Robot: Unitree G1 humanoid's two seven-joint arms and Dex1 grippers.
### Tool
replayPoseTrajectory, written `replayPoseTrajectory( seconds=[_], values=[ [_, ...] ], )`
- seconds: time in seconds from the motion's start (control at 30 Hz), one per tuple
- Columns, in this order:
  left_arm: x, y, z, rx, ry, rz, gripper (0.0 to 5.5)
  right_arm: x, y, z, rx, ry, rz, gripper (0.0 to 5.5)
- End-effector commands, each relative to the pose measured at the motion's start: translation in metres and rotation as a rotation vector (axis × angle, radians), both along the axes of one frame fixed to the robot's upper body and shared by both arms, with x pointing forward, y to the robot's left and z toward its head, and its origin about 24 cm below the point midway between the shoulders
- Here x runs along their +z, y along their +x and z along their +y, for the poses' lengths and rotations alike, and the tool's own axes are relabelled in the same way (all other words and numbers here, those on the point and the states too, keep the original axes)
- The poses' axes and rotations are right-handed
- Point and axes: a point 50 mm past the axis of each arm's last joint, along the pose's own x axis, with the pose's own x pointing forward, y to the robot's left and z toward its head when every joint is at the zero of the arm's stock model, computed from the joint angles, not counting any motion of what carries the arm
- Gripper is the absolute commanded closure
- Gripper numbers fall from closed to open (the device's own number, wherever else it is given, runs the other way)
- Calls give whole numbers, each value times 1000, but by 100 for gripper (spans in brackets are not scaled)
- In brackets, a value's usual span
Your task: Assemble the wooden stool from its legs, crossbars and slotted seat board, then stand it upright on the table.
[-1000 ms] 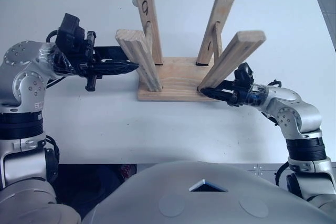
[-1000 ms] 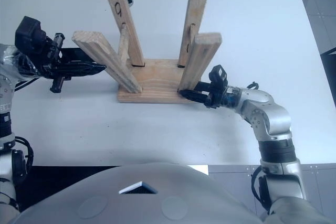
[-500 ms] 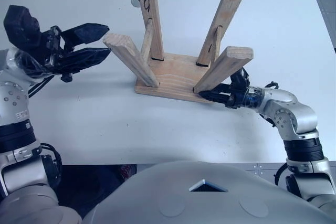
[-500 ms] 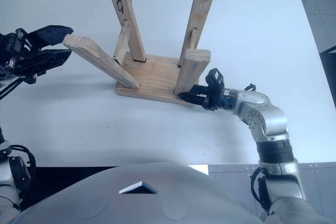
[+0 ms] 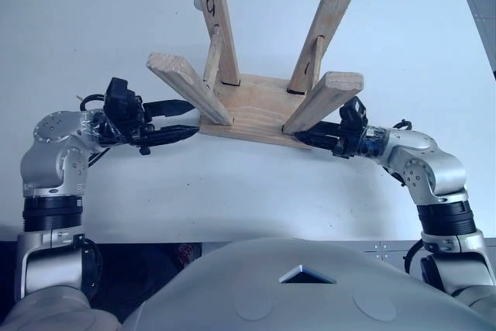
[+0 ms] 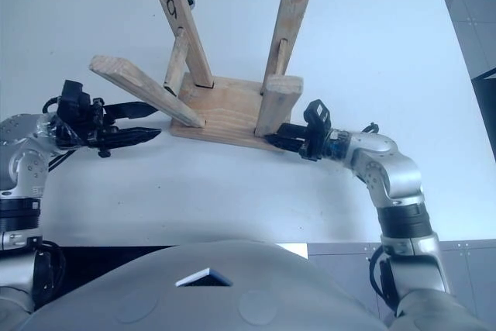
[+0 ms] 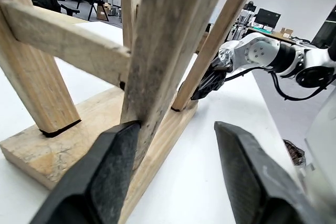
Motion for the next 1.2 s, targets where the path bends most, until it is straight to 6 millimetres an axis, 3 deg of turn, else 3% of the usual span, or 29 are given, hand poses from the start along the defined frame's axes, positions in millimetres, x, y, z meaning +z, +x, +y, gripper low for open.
replayPoseTrajectory(
  seconds=[0.03,0.17,0.37,0.47,0.6,0.7,0.8,1.0,1.1,1.2],
  values=[
    [1,5,5,9,39,-31,293,-7,-1,-1,3,-37,28,403],
    [-1,12,4,24,54,-61,293,-10,-3,0,12,-45,28,406],
    [-20,26,-19,-13,68,-66,293,-11,-1,2,24,-48,24,408],
    [-40,33,-25,-37,198,-66,350,-11,0,4,33,-47,20,408],
    [-44,40,-27,-37,192,-54,406,-12,0,6,35,-44,19,409],
    [-45,43,-31,-35,157,-35,410,-13,-1,6,34,-42,21,413],
    [-44,40,-37,-56,53,96,410,-9,-1,7,54,-18,29,414],
    [-14,31,-32,-54,-205,384,411,55,12,11,119,310,221,424],
    [-4,25,-33,-37,-289,485,422,86,13,13,211,349,271,432],
    [1,28,-42,23,-317,548,436,101,13,19,264,354,337,453]
  ],
)
